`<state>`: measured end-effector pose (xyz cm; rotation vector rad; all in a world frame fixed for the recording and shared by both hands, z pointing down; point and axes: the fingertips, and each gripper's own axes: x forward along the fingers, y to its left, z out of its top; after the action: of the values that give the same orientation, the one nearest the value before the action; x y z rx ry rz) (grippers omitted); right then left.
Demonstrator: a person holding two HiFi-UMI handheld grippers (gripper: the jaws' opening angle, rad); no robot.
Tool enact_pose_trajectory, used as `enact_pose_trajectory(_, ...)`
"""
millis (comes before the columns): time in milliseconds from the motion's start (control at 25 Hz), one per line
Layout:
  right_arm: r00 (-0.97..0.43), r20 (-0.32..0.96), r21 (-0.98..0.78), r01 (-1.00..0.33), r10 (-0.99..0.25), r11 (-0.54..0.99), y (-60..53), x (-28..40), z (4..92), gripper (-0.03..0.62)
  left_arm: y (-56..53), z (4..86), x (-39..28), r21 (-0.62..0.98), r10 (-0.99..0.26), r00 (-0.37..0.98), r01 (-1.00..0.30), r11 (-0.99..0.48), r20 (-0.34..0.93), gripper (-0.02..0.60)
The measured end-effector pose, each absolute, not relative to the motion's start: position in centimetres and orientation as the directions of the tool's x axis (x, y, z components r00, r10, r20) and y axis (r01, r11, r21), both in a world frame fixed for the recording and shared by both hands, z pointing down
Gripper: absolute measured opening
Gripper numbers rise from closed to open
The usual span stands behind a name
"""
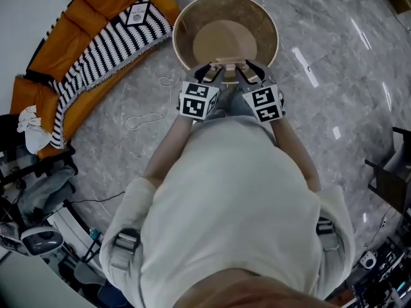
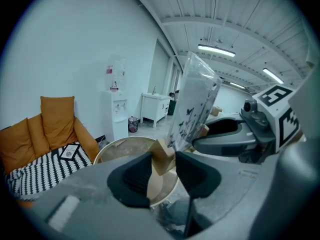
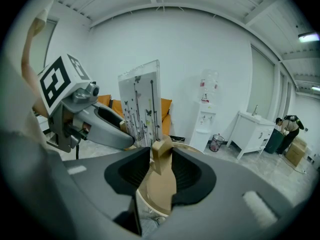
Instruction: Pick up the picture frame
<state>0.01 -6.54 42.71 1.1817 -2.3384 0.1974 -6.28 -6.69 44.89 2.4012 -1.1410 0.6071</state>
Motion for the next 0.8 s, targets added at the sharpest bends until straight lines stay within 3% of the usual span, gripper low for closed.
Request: enact_pose_trajectory(800,-0.506,0.505,0.108,-0.766,-0.699,0.634,-7.26,-0.57,42.89,0.121,-7.47,44.93,-6.97,0.168,-0.627,0.561,-0.802,-0.573,0.54,0.149)
